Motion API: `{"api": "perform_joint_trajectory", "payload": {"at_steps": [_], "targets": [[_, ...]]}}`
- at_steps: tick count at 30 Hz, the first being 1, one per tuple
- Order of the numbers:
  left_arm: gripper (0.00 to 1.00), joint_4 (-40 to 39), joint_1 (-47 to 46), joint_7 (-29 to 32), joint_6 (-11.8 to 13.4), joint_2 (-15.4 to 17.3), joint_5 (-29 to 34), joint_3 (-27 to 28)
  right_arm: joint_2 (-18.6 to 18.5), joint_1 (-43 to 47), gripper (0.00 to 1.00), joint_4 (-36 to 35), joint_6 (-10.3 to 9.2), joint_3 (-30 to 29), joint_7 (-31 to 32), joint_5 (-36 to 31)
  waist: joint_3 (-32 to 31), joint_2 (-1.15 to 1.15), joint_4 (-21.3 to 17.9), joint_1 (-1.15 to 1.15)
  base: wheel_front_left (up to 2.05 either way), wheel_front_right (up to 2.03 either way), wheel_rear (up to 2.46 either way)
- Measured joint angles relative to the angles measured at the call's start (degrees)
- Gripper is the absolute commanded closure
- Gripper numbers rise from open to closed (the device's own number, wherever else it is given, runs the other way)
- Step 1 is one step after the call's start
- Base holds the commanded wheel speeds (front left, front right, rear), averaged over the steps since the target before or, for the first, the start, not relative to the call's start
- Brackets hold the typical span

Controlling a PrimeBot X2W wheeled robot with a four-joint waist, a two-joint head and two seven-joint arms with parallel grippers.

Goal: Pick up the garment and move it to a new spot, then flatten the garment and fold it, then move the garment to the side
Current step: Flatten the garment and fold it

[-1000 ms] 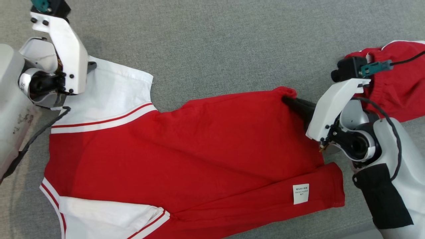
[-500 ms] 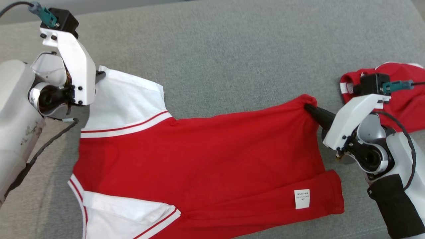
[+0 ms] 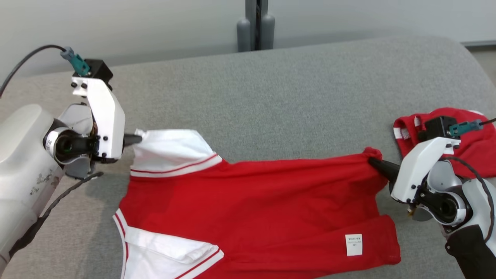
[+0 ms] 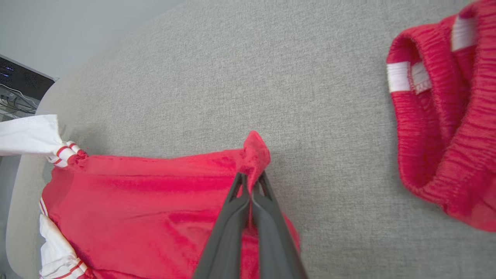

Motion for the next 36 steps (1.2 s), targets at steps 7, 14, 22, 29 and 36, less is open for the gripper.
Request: {"api": "perform_joint_trajectory", "payload": {"at_steps": [7,14,22,29,36], "targets": [[1.0,-2.46,3.18,8.42,0.56,0.81,-4.38,-0.89,-1.55,2.1,1.0,0.54,0.0,0.45,1.69,0.6,-4.07,0.0,1.27,0.0,0.0,0.0,0.0],[1.0,-8.48,6.57,13.93,2.59,3.37,-6.6,-2.36,-2.6,3.59,1.0,1.77,0.0,1.16,1.26,0.55,-6.72,0.0,2.94,0.0,0.0,0.0,0.0],[1.0,-16.03,9.87,18.28,6.26,6.58,-8.24,-3.71,-5.03,4.78,1.0,0.18,0.0,4.69,5.55,3.91,-8.64,0.0,4.5,0.0,0.0,0.0,0.0],[1.0,-21.02,11.71,19.89,9.5,8.48,-9.24,-4.09,-7.19,5.22,1.0,-2.27,0.0,6.05,13.7,8.26,-8.83,0.0,4.62,0.0,0.0,0.0,0.0],[1.0,-24.08,13.61,21.25,11.37,9.47,-10.33,-4.66,-8.28,5.35,1.0,-4.24,0.0,8.05,15.25,7.69,-8.52,0.0,4.42,0.0,0.0,0.0,0.0]]}}
